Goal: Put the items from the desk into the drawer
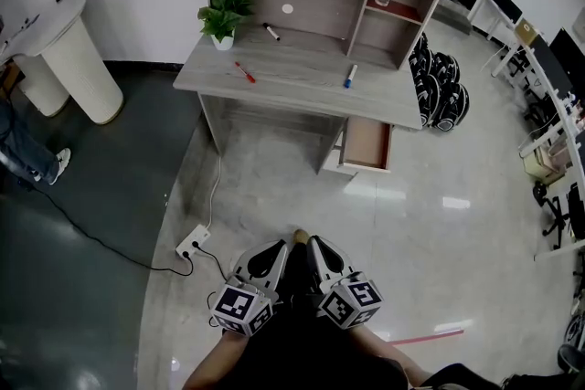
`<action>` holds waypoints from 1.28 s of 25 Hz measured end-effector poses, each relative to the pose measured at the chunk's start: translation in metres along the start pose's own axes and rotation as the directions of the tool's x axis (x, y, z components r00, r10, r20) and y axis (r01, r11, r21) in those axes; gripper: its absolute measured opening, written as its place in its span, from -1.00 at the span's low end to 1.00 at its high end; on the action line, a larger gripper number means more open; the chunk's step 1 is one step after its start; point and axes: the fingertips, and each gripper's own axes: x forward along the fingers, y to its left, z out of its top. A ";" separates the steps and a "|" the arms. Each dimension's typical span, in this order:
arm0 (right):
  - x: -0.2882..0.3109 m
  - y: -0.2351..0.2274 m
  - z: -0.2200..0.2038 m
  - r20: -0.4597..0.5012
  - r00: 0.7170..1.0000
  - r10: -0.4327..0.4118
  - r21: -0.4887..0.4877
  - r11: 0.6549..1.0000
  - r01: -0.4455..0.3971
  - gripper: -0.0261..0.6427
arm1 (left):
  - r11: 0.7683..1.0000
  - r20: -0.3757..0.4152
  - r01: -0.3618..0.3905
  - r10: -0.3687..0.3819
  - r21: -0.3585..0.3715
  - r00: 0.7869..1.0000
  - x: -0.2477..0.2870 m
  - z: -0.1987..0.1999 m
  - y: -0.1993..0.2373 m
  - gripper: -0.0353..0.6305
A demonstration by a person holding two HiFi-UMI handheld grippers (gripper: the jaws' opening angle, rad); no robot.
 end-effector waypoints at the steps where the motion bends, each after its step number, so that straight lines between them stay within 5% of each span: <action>1: 0.005 -0.001 0.000 -0.004 1.000 0.007 0.003 1.000 -0.007 -0.91 | 1.000 -0.005 -0.004 0.004 -0.002 1.000 0.003 0.000 0.003 -0.93; 32: 0.218 -0.141 0.120 -0.049 0.999 0.000 0.005 1.000 0.000 -0.91 | 0.994 -0.006 -0.103 0.103 0.042 0.995 0.217 0.074 0.115 -0.93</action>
